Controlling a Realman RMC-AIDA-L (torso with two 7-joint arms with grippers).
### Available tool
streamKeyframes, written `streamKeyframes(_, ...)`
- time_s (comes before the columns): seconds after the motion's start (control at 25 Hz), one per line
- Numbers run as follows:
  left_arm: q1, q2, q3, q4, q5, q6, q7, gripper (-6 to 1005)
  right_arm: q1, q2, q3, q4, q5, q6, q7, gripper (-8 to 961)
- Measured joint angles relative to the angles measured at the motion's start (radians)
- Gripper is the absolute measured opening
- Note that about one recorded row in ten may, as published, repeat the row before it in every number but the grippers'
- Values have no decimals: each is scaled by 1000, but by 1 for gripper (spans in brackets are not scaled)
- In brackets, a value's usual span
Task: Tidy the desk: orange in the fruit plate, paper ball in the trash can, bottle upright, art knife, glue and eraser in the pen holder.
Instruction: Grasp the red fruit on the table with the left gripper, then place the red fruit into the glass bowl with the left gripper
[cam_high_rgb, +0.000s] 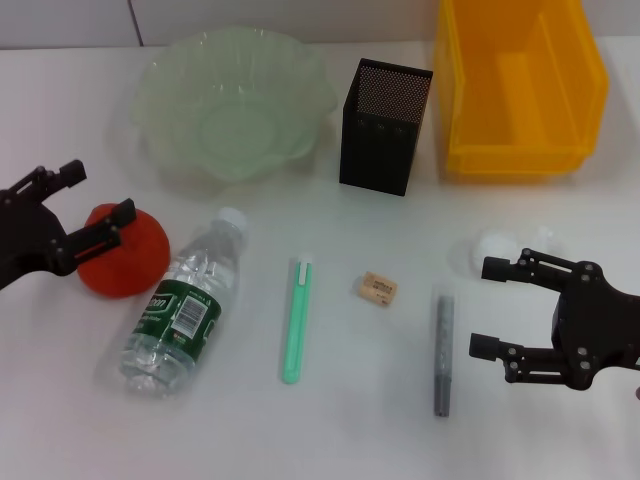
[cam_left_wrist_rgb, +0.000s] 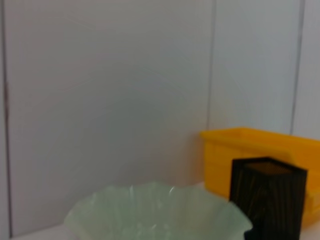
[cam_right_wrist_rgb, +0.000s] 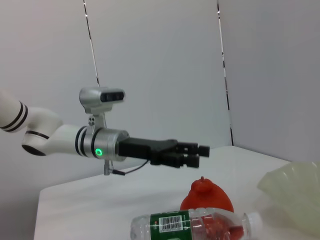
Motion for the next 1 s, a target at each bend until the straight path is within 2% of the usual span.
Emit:
streamKeyframes(0.28,-9,-1,23,-47,12,-127,1,823,2,0,0,3,1,2,-2,840)
streamKeyframes(0.4,-9,-1,26,-53,15,-135,-6,813,0,0,0,3,2,2,-2,840)
streamKeyframes(0.6,-22,3,37,-44,70,-181,-79,629,-1,0,0,5,2,8,-2,840)
streamKeyframes(1.0,-33,0,43,-9,67,-161,-143,407,0,0,9,4,2,13,4,840)
